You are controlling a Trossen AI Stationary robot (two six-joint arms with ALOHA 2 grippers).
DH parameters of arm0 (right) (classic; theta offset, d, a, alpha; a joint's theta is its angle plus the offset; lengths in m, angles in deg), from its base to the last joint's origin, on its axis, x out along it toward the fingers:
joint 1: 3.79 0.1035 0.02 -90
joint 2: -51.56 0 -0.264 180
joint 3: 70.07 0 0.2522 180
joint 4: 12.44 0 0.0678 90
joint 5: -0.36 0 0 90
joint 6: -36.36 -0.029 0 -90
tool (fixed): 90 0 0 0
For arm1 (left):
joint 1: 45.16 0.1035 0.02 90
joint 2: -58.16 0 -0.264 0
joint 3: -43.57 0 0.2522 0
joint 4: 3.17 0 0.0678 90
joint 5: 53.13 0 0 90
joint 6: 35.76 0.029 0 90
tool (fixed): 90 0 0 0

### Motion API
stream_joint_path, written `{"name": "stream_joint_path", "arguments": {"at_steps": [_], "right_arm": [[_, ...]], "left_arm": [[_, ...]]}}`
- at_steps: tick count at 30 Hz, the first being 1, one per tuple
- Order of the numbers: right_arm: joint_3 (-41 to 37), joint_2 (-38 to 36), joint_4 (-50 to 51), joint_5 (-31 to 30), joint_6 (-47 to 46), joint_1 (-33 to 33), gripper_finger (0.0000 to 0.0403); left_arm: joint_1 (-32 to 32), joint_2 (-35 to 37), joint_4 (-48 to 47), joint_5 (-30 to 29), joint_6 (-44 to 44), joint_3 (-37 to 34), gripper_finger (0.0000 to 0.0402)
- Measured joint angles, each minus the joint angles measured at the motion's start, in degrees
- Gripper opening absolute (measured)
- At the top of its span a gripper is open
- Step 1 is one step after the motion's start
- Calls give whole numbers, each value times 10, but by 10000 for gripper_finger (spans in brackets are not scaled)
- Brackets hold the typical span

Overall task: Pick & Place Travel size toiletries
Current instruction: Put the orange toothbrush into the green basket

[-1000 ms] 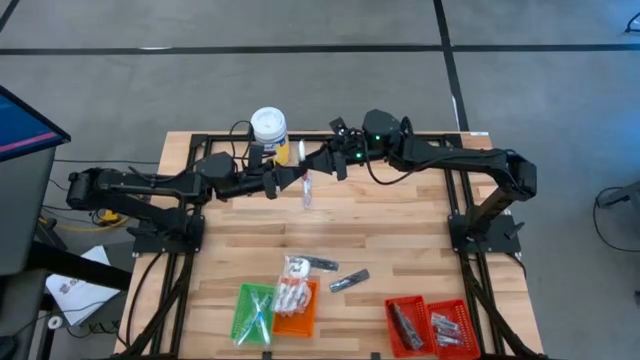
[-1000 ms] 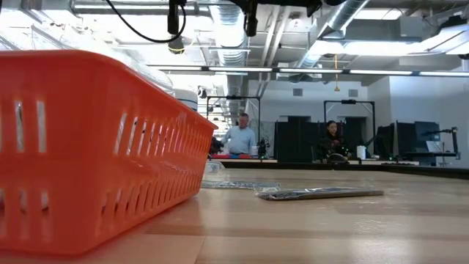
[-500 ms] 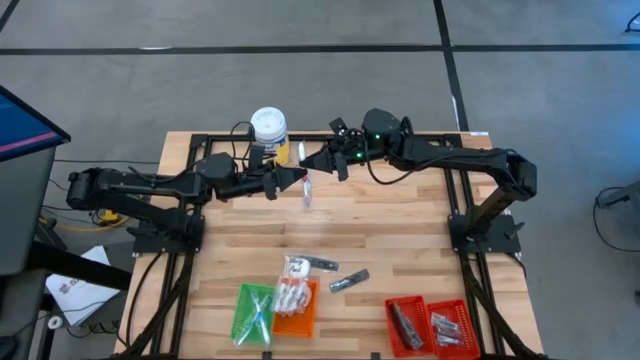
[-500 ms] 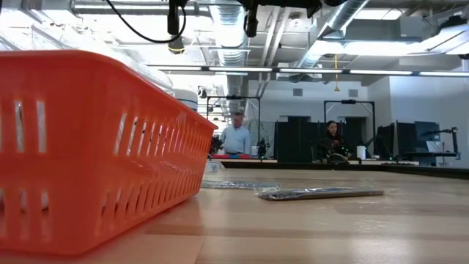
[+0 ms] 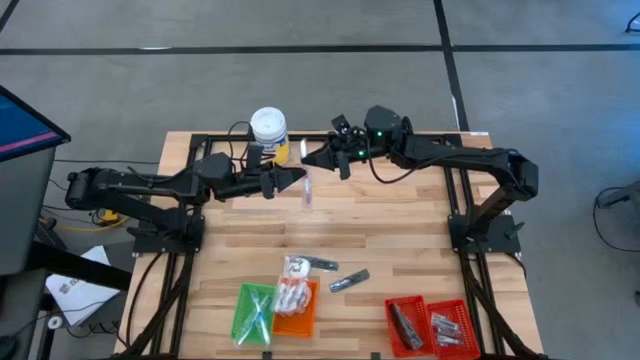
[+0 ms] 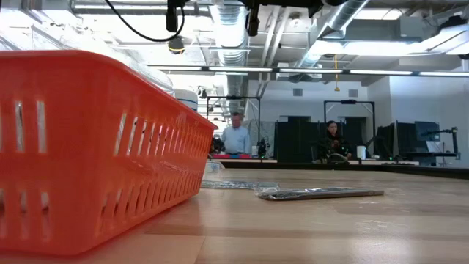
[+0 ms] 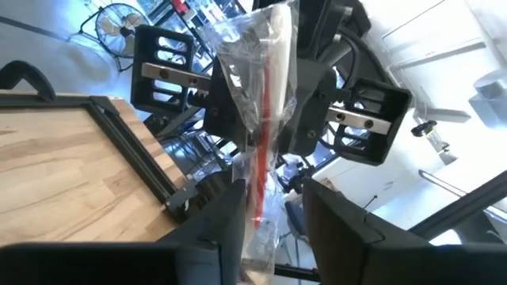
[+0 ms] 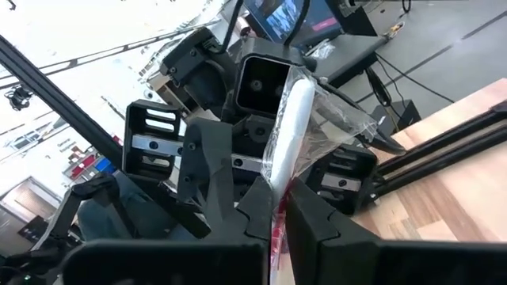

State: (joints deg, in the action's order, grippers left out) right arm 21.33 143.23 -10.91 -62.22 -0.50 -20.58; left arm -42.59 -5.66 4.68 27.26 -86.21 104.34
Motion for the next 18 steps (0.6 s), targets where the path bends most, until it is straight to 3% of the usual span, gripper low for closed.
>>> {"name": "stream_joint_path", "arguments": {"at_steps": [18], "right_arm": [[0,-11,0,10,26,-36,10]], "left_arm": [[4,56,-8,-19,-23,1,115]]}}
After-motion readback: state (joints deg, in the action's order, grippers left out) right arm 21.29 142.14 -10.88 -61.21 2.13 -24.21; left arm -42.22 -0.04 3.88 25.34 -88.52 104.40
